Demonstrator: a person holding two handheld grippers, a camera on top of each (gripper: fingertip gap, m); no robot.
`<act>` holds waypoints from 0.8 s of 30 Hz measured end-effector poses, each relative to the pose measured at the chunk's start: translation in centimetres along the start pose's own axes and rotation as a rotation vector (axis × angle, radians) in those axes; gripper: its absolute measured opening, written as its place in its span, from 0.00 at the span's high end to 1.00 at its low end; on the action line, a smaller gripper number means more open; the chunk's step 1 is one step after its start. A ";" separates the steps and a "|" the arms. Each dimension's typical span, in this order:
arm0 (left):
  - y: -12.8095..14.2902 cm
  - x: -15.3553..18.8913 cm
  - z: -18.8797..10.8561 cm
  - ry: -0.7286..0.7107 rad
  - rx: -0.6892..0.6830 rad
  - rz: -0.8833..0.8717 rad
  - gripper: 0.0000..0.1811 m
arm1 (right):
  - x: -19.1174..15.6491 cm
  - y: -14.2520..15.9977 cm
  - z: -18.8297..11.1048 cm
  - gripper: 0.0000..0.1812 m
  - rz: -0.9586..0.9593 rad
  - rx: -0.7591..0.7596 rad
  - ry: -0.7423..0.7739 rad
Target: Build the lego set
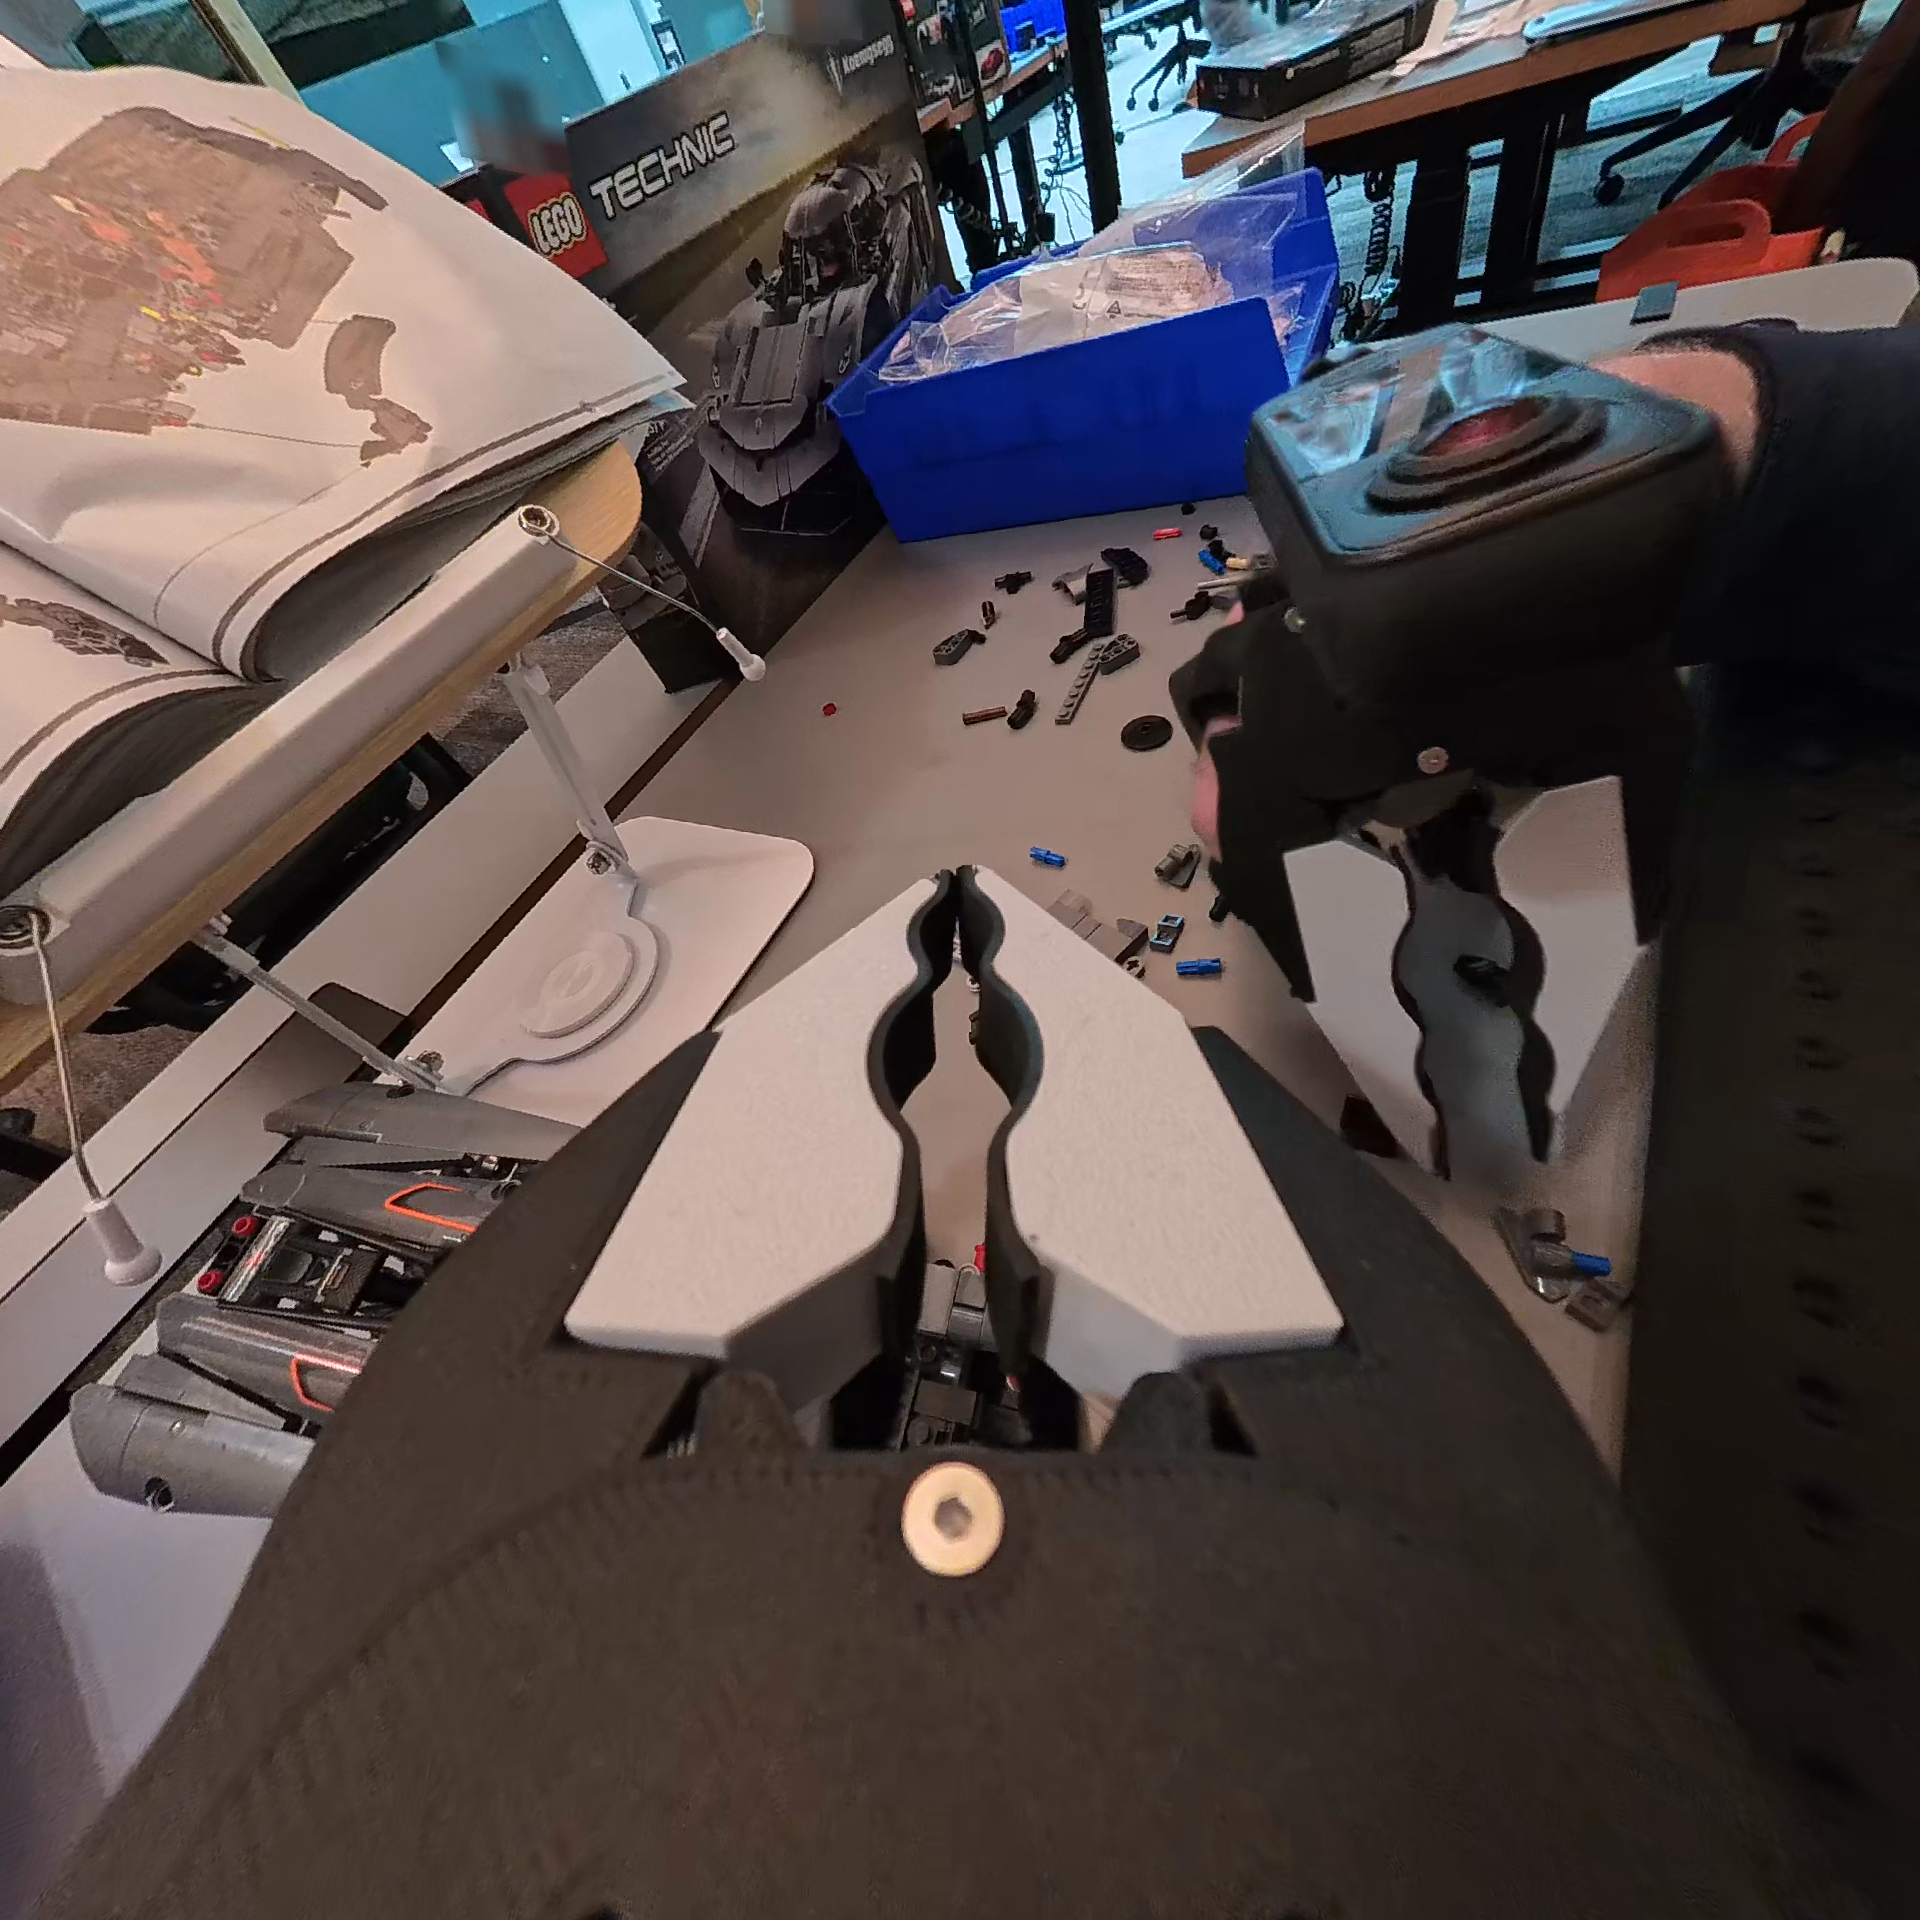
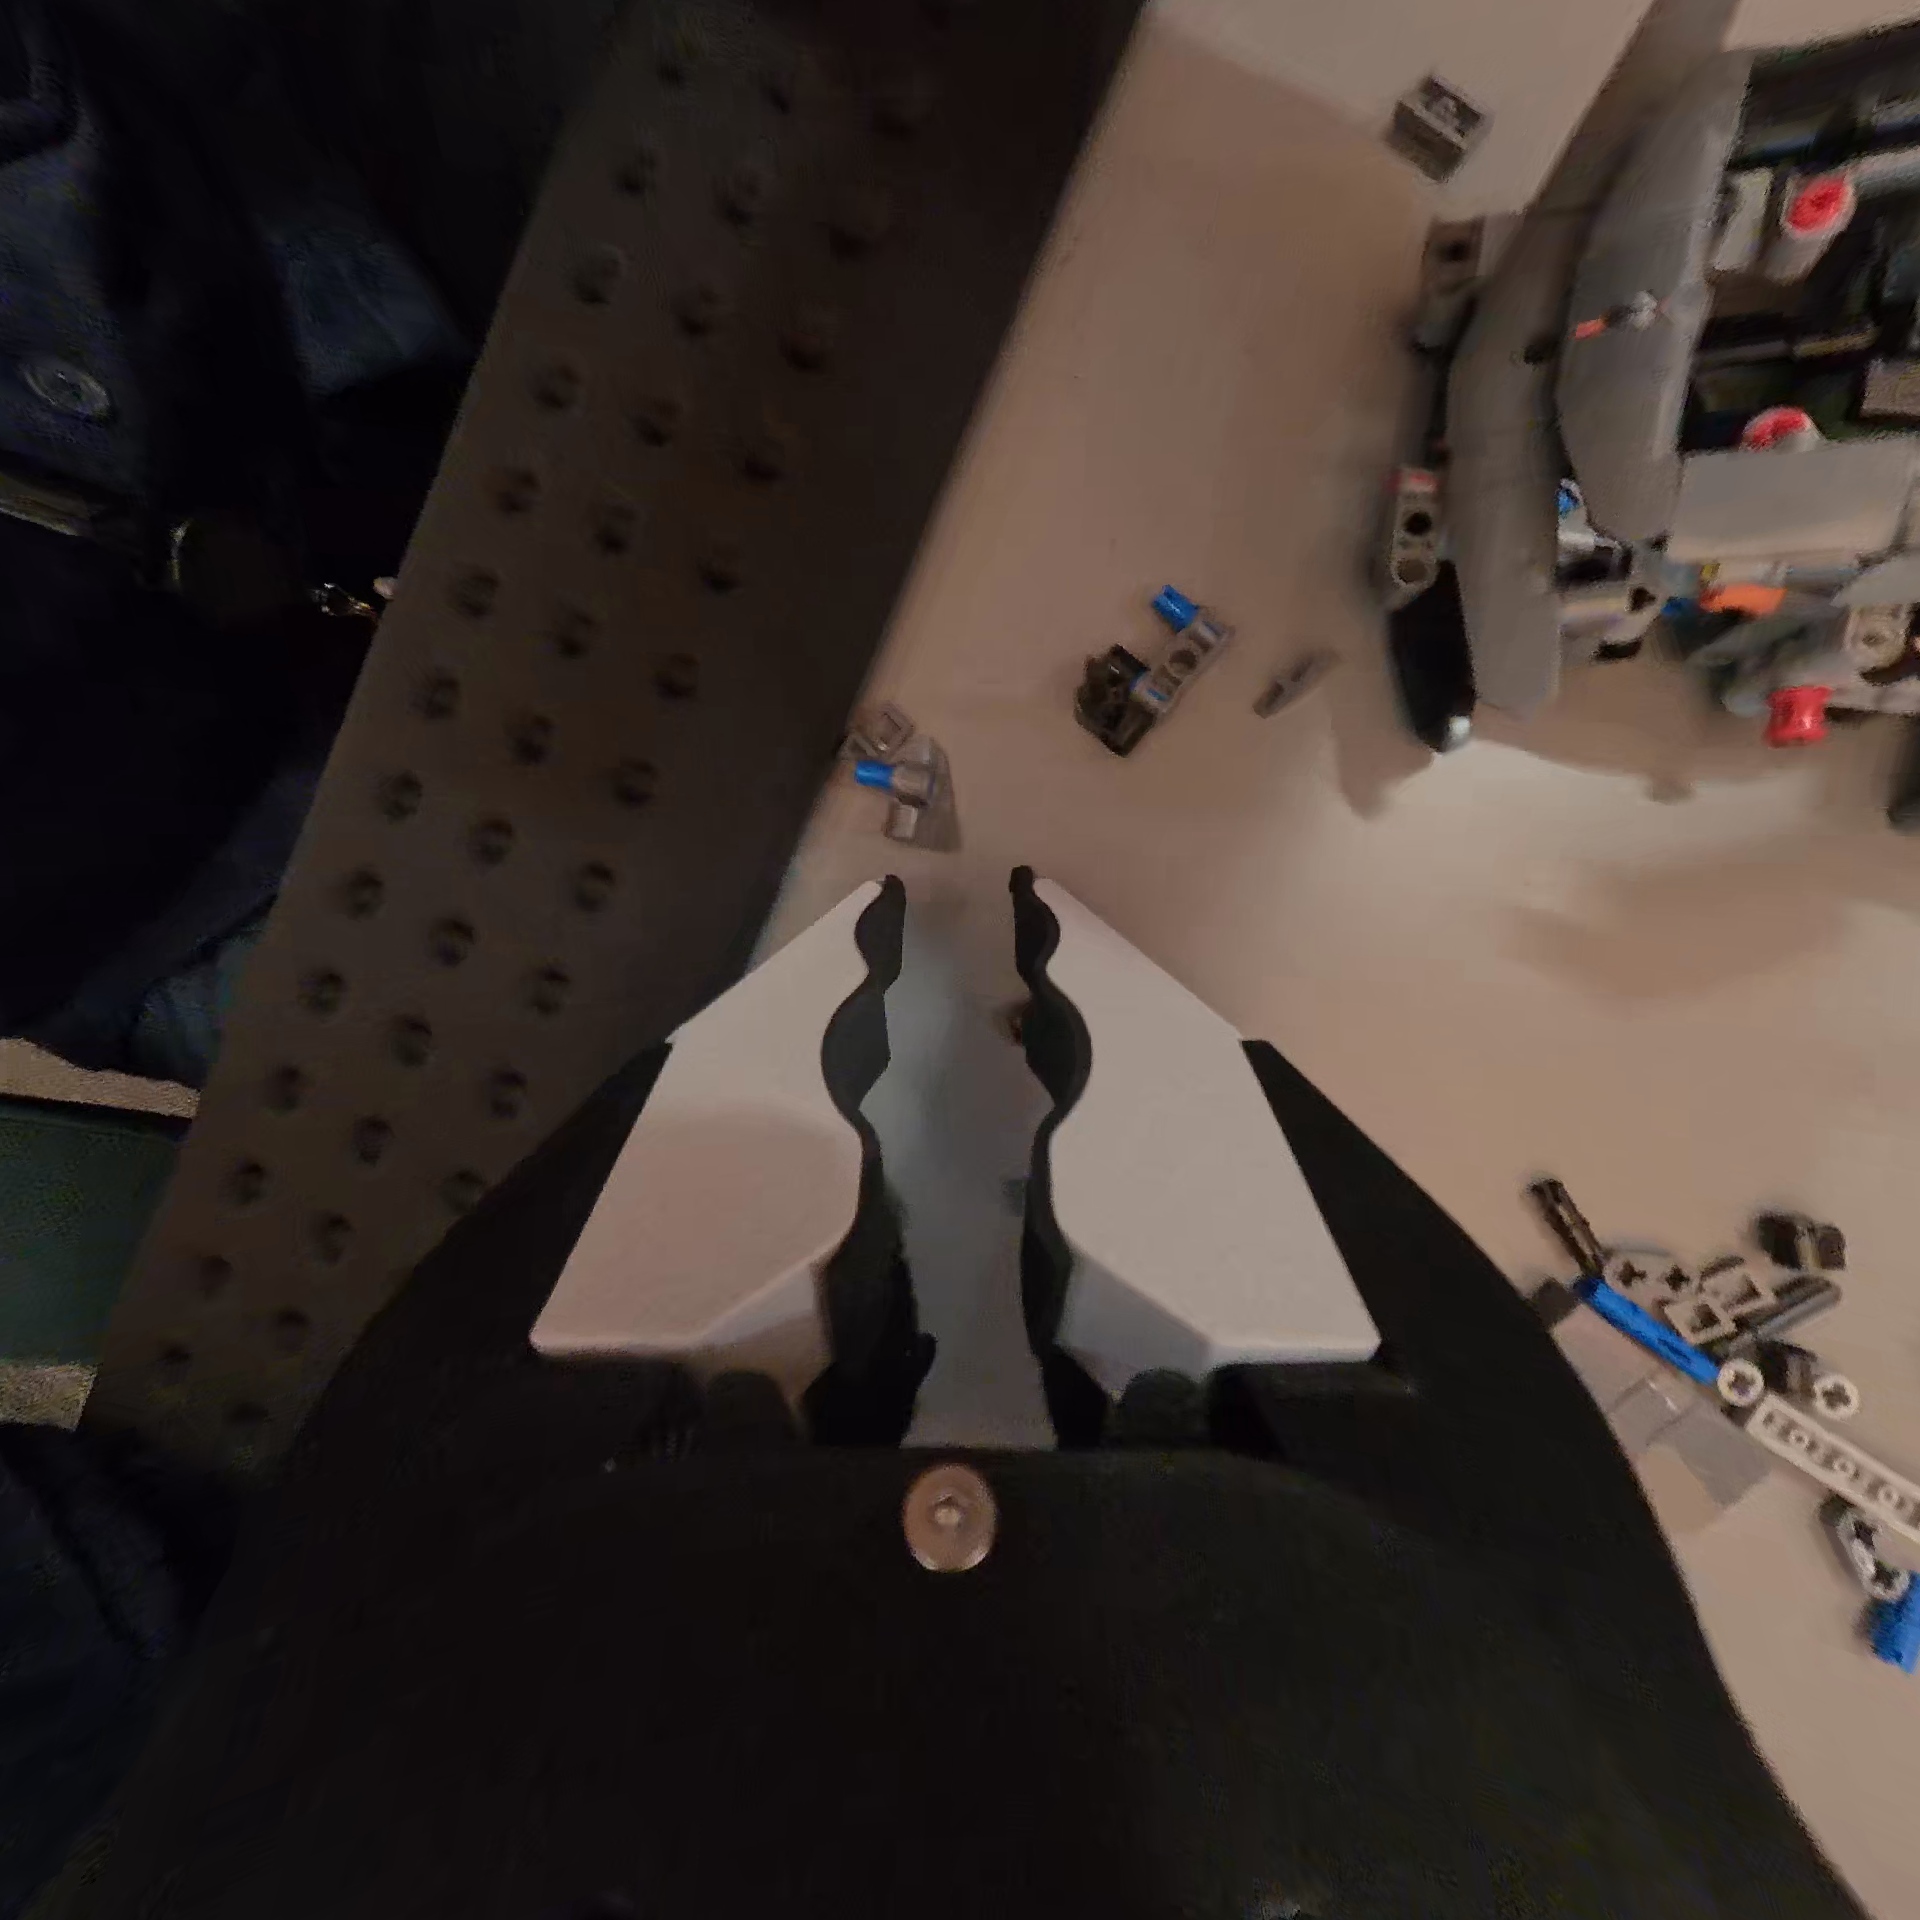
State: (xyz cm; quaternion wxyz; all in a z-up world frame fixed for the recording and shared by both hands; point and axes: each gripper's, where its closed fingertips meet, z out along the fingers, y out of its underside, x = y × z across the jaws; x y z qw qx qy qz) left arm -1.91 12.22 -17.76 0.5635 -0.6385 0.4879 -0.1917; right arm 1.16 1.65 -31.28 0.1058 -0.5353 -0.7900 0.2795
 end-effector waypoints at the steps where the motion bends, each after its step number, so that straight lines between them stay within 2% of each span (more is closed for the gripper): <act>1: 0.0 0.0 0.0 -0.001 0.000 0.000 1.00 | -0.3 -0.2 0.1 0.89 -0.012 0.000 -0.009; 9: 0.1 0.0 0.1 0.001 -0.004 0.000 1.00 | -0.6 -0.4 1.7 0.92 -0.026 -0.036 -0.027; 15: 0.2 0.0 0.1 0.003 -0.009 -0.002 1.00 | -0.3 -0.6 1.7 0.94 -0.013 -0.023 -0.023; 19: 0.3 -0.1 0.1 0.002 -0.011 -0.005 1.00 | 0.6 -0.7 1.1 0.94 -0.015 -0.001 0.021; 24: 0.6 -0.2 0.2 0.008 -0.021 -0.029 1.00 | 2.3 -1.8 -1.2 0.94 -0.050 0.084 0.156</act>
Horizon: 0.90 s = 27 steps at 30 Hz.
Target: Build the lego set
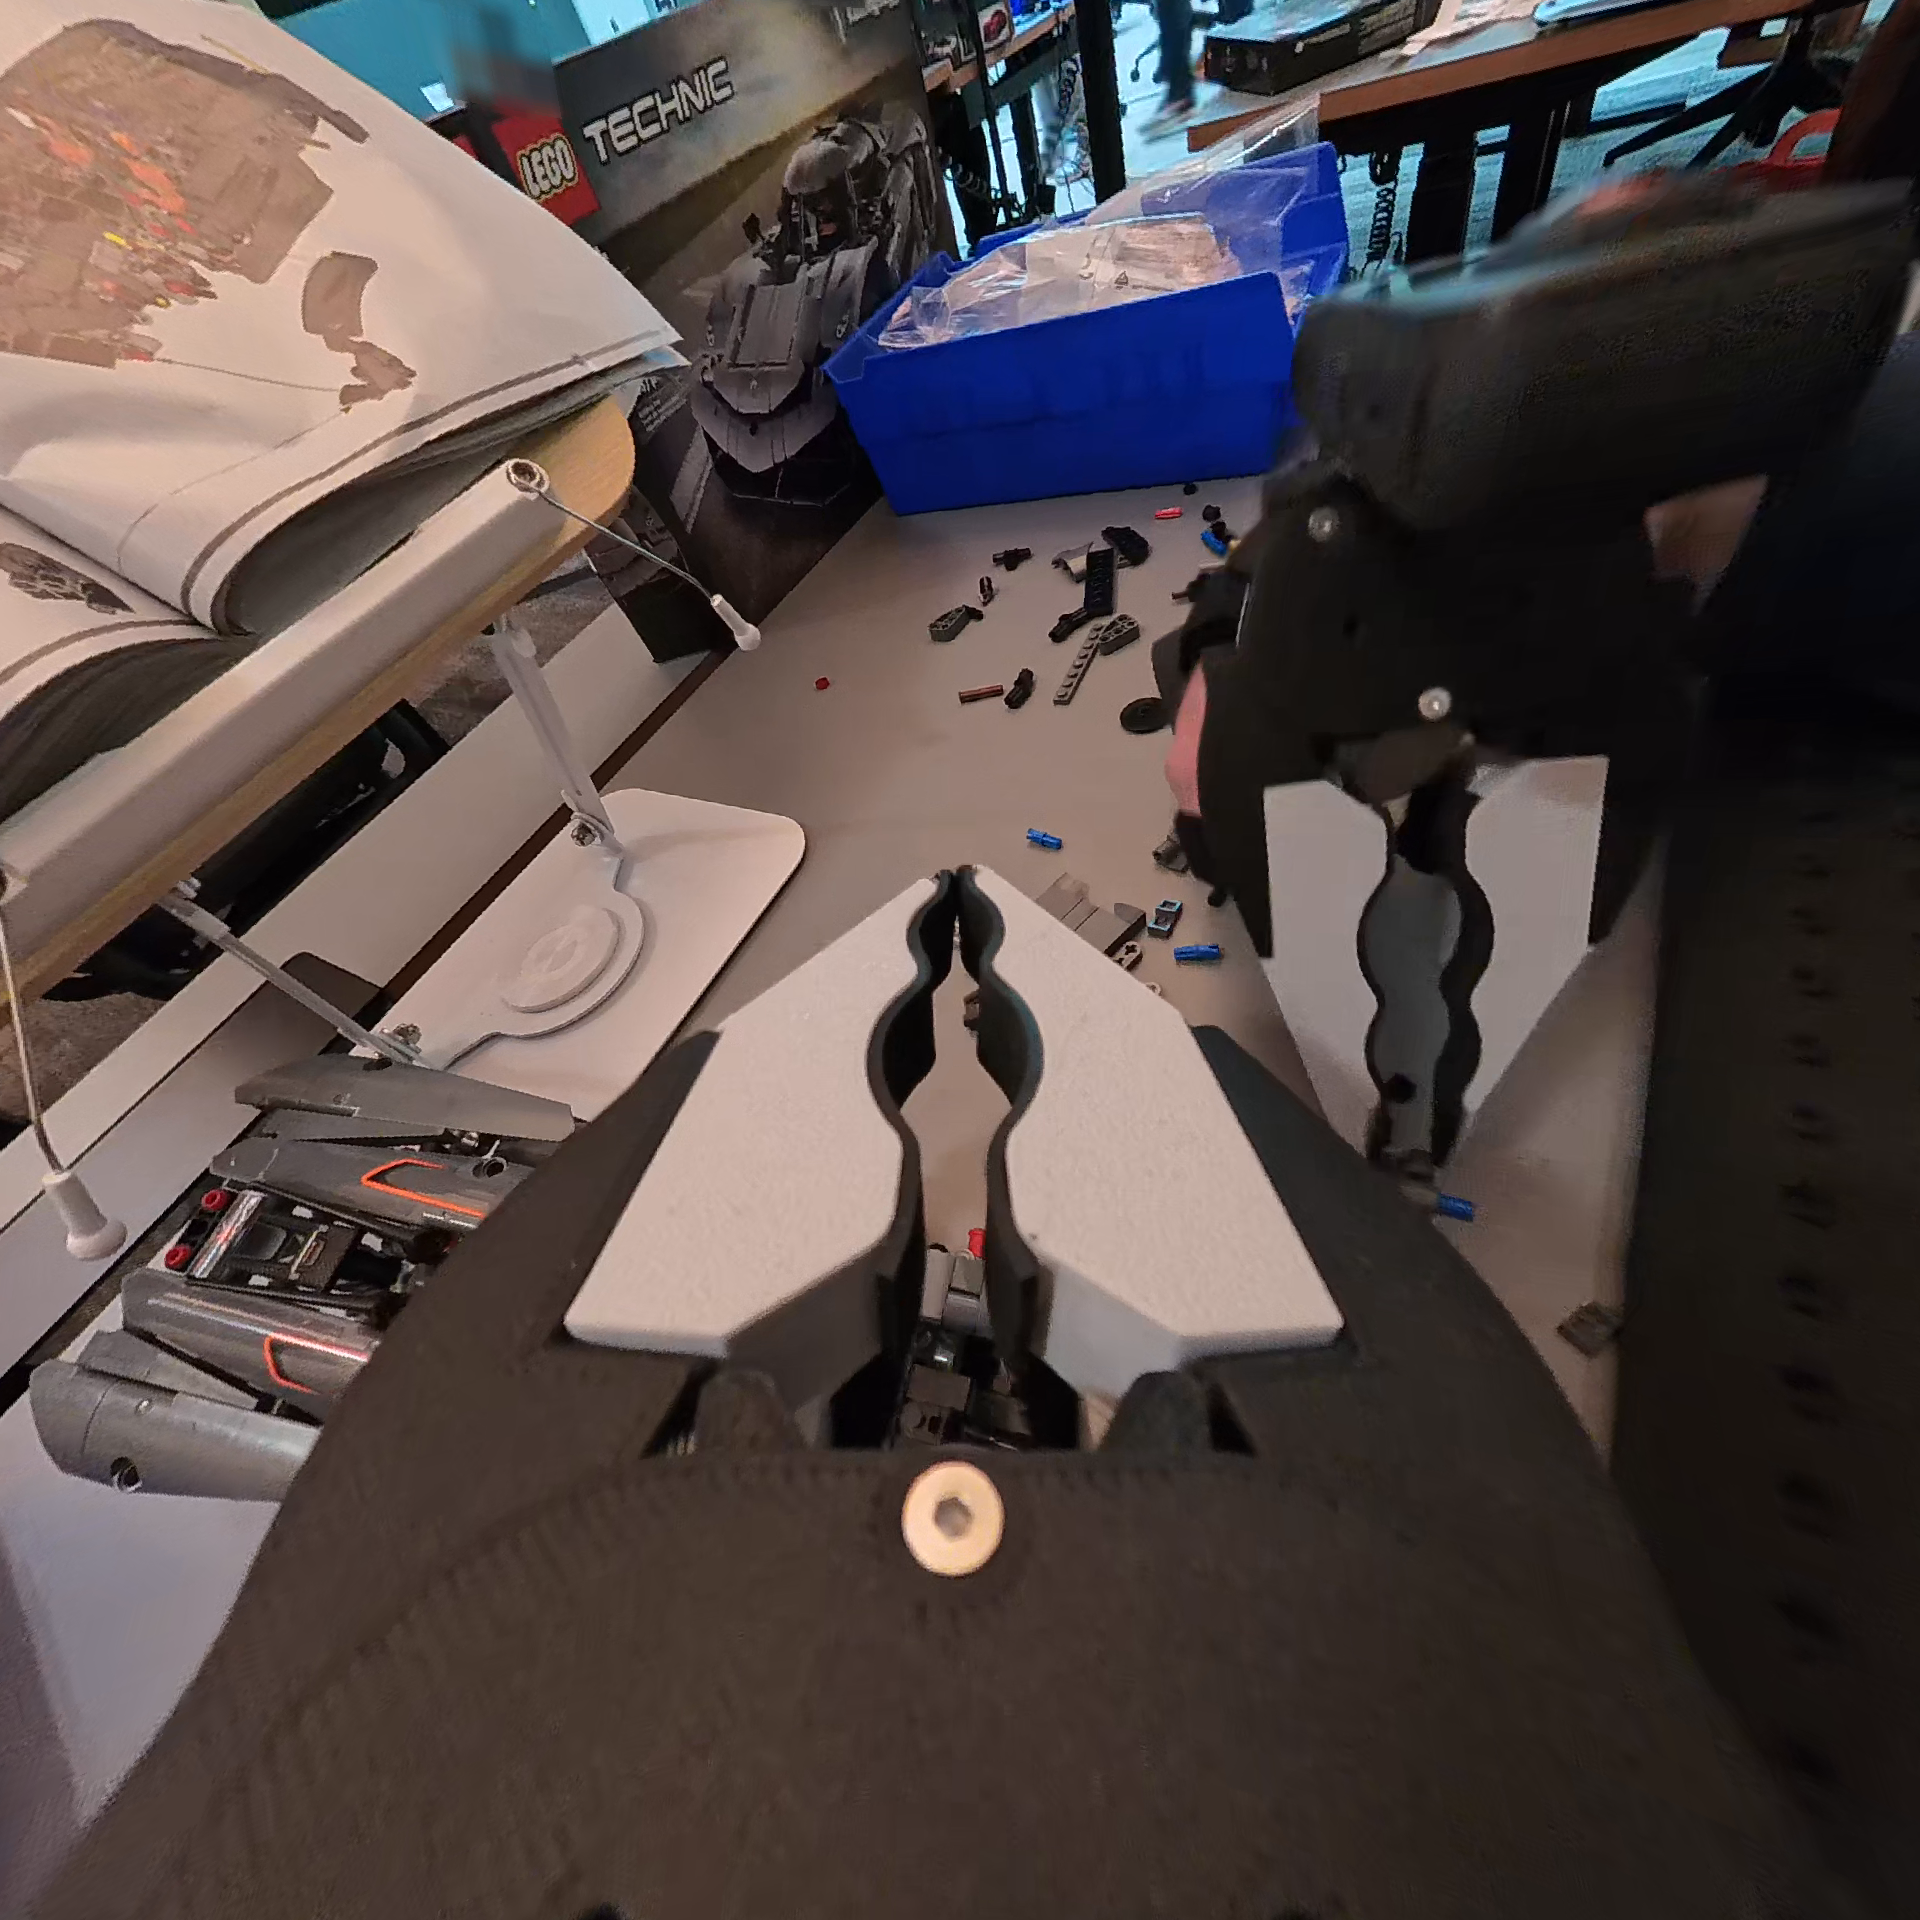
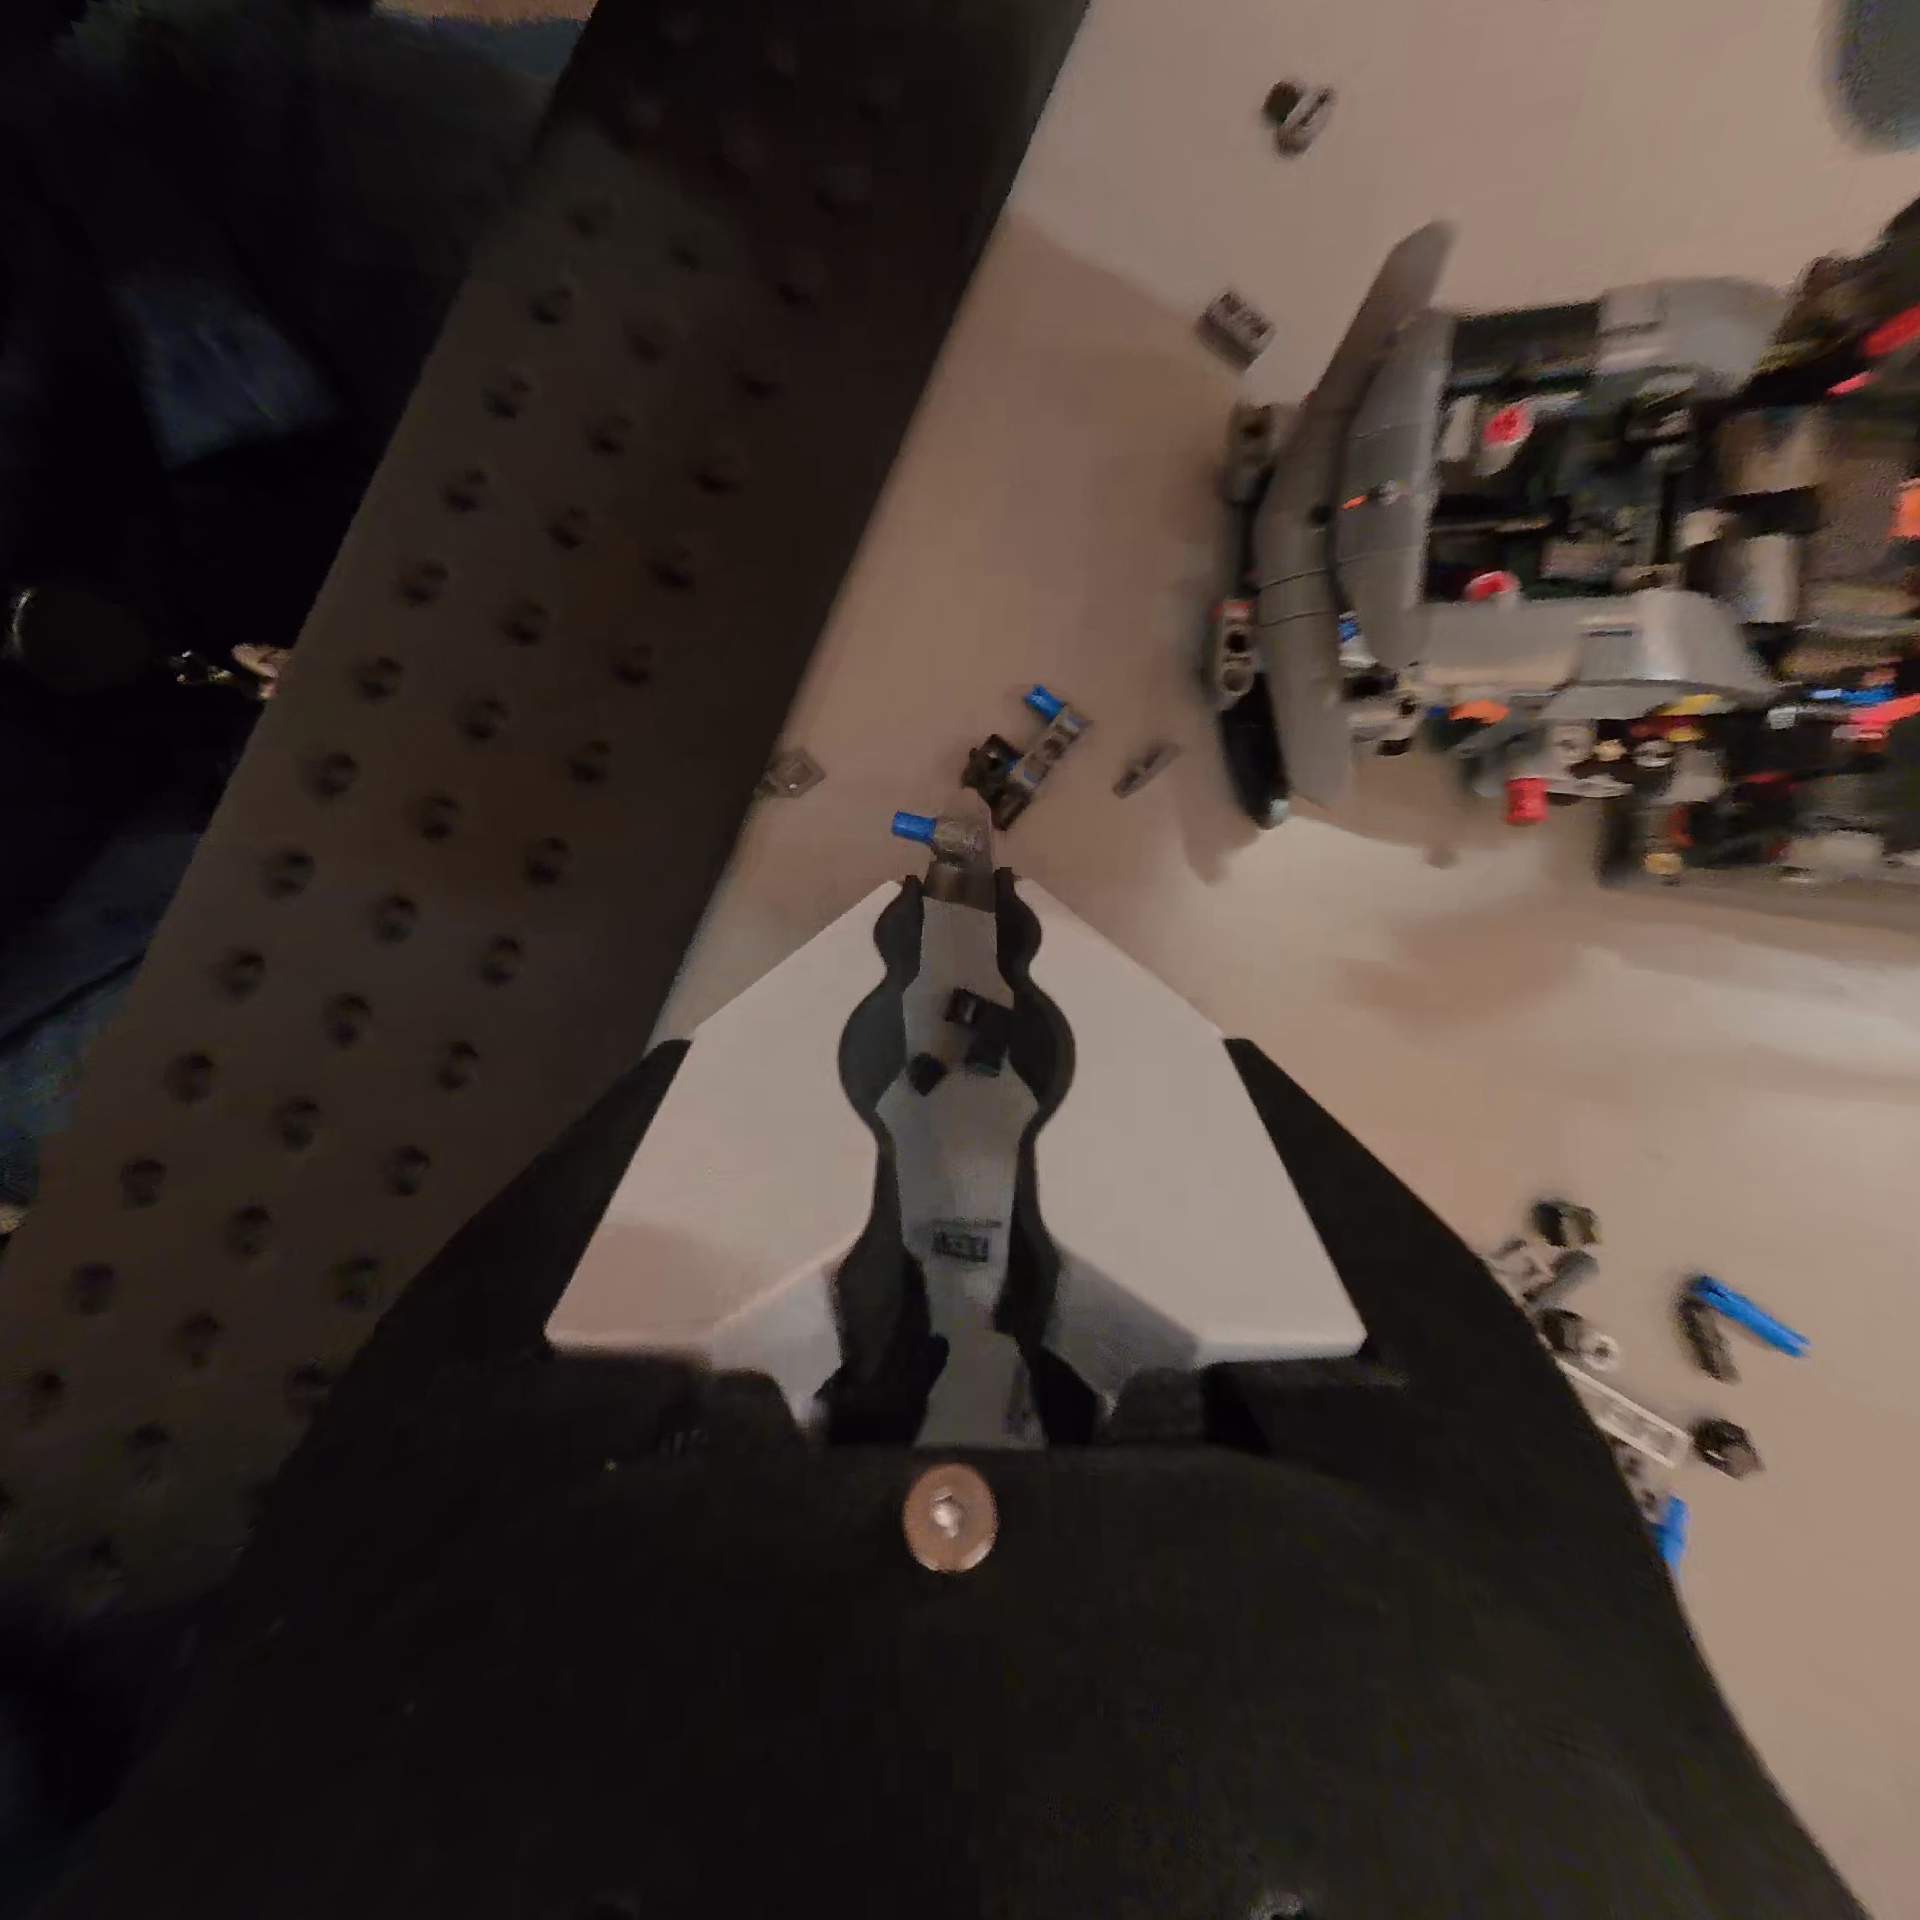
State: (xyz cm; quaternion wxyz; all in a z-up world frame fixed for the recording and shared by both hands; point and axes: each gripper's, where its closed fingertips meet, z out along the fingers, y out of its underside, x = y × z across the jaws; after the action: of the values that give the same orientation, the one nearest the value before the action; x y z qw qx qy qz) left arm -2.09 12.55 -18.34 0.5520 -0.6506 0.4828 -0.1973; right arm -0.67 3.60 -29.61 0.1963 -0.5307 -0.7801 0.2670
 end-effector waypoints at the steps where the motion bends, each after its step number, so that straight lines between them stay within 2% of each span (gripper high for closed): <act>1: 0.1 0.1 0.1 0.007 -0.005 -0.007 1.00 | 0.4 -0.2 -0.4 0.94 -0.004 0.015 0.026; 8: 1.1 1.0 0.5 0.076 -0.066 -0.046 0.97 | 3.1 -0.6 -2.6 0.94 -0.005 0.073 0.192; 14: 3.0 3.1 1.4 0.229 -0.168 -0.181 0.88 | 5.1 -1.5 -5.2 0.94 -0.015 0.158 0.335; 21: 4.0 4.7 1.6 0.351 -0.211 -0.272 0.91 | 6.3 -1.5 -6.3 0.94 -0.046 0.154 0.442; 25: 3.4 4.6 1.4 0.371 -0.168 -0.309 0.94 | 6.4 -1.7 -6.5 0.94 -0.077 0.147 0.474; 27: 3.1 4.5 1.2 0.381 -0.148 -0.320 0.99 | 6.4 -1.9 -6.6 0.94 -0.099 0.146 0.494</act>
State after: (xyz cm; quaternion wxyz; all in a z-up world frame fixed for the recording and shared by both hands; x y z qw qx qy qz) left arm -0.32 9.61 -22.75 0.3638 -0.7082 0.4822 -0.3653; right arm -0.44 10.42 -23.10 0.4313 -0.5253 -0.7123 0.1750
